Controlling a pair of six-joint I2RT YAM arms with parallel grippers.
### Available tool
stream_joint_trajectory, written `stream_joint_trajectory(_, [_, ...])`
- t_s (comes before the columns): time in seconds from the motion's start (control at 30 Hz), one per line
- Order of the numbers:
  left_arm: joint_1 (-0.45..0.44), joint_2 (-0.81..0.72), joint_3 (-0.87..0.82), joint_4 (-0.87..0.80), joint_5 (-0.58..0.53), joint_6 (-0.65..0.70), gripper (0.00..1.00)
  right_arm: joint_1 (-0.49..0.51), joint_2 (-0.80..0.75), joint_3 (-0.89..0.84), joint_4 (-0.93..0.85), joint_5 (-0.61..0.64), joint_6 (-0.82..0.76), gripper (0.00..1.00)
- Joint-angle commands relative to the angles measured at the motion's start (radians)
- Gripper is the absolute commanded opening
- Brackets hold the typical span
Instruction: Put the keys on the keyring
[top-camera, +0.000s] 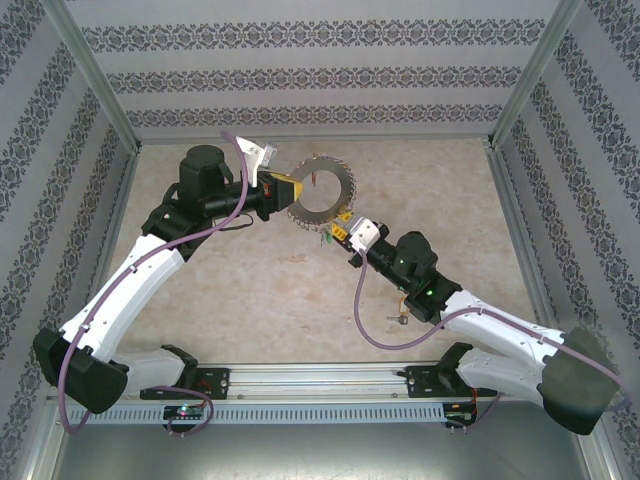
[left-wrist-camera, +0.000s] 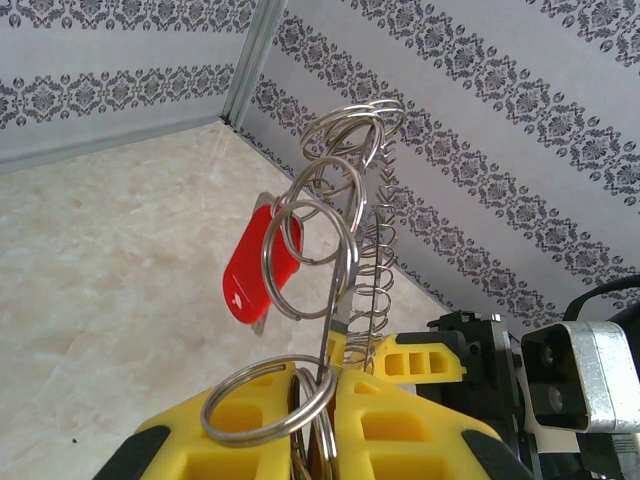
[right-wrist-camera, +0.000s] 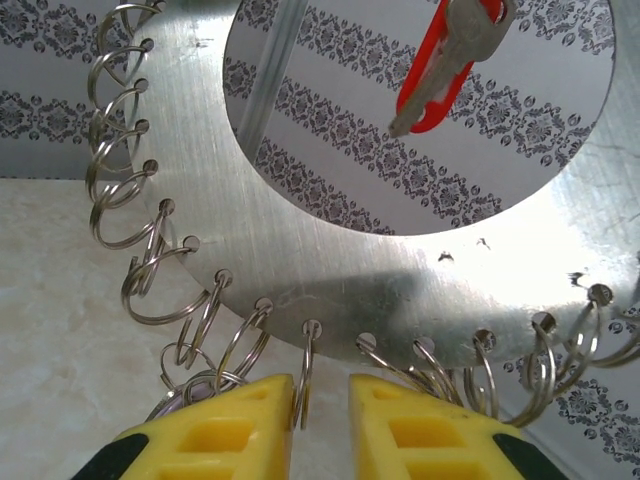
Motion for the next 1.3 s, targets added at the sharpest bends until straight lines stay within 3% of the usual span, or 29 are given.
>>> stream_joint_trajectory(0.0, [0.01, -0.01, 0.033, 0.022, 0.009, -0.023, 0.0, 0.006, 0.002, 0.035, 0.045, 0.006, 0.013, 0.22])
stream_joint_trajectory(0.6, [0.01, -0.008, 0.021, 0.054, 0.003, -0.048, 0.0, 0.004, 0.015, 0.038, 0.042, 0.016, 0.016, 0.16])
stream_joint_trajectory(0.73, [0.01, -0.007, 0.012, 0.069, 0.008, -0.059, 0.0, 0.004, 0.016, 0.038, 0.04, 0.014, 0.019, 0.13])
stream_joint_trajectory(0.8, [0.01, -0.011, 0.009, 0.072, 0.006, -0.064, 0.0, 0.005, 0.012, 0.036, 0.037, 0.012, 0.017, 0.04])
stream_joint_trajectory(0.9, [0.01, -0.019, -0.003, 0.081, -0.014, -0.078, 0.0, 0.004, 0.01, 0.032, 0.034, 0.014, 0.014, 0.0])
stream_joint_trajectory(1.07, [0.011, -0.024, -0.047, 0.123, -0.069, -0.145, 0.0, 0.001, -0.011, 0.035, -0.011, 0.008, 0.007, 0.0])
stream_joint_trajectory(1.27, [0.009, -0.044, -0.211, 0.279, -0.123, -0.291, 0.09, -0.037, -0.005, 0.066, -0.21, -0.053, 0.018, 0.0])
